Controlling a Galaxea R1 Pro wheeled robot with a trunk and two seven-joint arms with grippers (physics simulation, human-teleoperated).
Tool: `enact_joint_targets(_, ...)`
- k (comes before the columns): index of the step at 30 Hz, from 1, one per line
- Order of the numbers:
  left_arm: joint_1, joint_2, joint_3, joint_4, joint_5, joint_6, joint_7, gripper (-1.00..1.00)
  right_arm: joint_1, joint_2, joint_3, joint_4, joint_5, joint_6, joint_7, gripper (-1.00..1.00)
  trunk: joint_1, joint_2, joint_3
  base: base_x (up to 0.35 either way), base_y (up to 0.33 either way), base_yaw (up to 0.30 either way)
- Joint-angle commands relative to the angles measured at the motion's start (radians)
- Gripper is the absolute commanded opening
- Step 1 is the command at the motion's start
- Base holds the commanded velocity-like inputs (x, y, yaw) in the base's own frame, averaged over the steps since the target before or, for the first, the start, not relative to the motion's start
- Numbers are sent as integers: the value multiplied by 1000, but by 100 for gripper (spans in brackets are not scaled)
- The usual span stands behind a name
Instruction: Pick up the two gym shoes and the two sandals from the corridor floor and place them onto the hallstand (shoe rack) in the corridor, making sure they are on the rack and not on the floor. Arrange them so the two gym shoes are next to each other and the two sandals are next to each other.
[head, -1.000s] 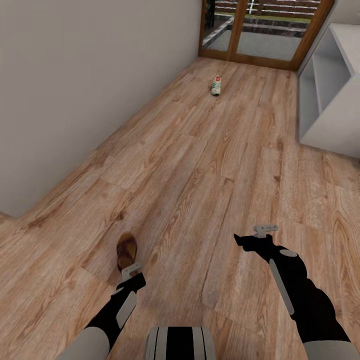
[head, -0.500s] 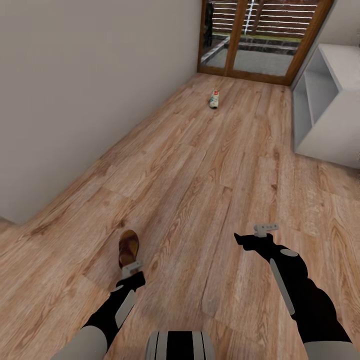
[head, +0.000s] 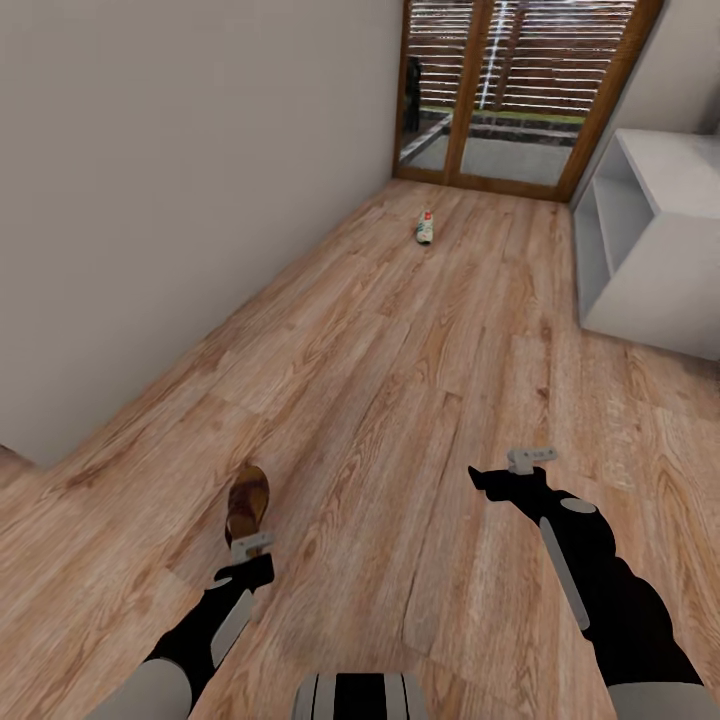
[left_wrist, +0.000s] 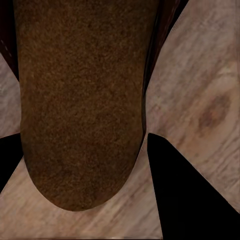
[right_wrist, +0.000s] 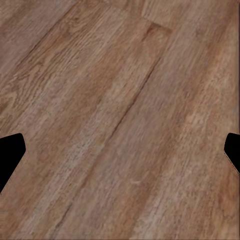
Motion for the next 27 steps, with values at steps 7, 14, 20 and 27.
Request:
enact_joint_targets(7,36,6,-79,-8,5,0,4,-100,1,0,-1,1,1,4,6,100,-3,1,37,0,0,0)
enact_joint_targets(14,51,24,-143,-17,4,1,2,-100,4,0,1,5,0,-21,8,100,-6,3,75,0,0,0)
enact_joint_targets(20,69,84,-152,-5,6,-3,-40,-100,6,3,1,6,1,-86,8,100,-9,4,108,0,0,0)
enact_joint_targets(27,149,100,-149,-19,5,-70,-106,-100,76,4,2,17,34,-160,3,100,-12,6,146,0,0,0)
